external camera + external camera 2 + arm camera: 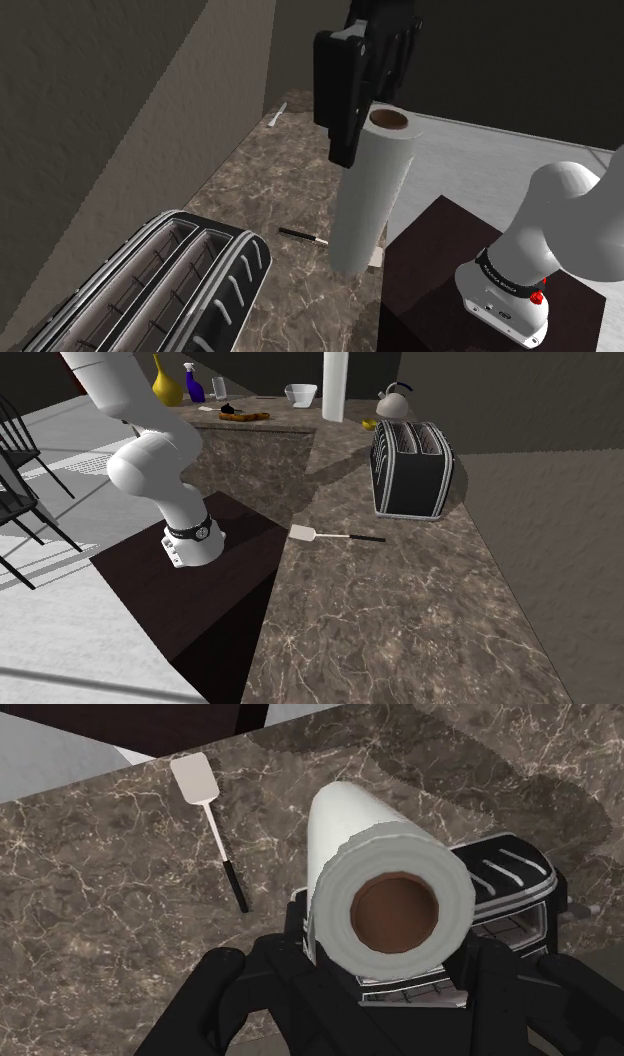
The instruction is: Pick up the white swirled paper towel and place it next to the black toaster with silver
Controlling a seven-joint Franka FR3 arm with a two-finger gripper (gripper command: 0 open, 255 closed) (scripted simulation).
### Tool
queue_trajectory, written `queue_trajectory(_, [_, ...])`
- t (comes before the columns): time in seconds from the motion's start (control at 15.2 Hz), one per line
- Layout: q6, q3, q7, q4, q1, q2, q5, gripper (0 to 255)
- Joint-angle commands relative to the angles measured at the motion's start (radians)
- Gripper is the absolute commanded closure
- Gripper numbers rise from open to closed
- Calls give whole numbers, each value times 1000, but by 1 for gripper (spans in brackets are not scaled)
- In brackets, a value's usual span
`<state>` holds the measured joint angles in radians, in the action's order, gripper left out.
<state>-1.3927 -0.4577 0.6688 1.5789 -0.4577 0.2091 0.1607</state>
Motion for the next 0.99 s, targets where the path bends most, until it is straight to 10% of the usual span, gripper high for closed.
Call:
queue_trajectory(0.0, [-1, -38, 59, -23, -19, -18, -1, 255])
queue_trajectory(0.92, [-23, -287, 469, -258, -203, -294, -160, 255])
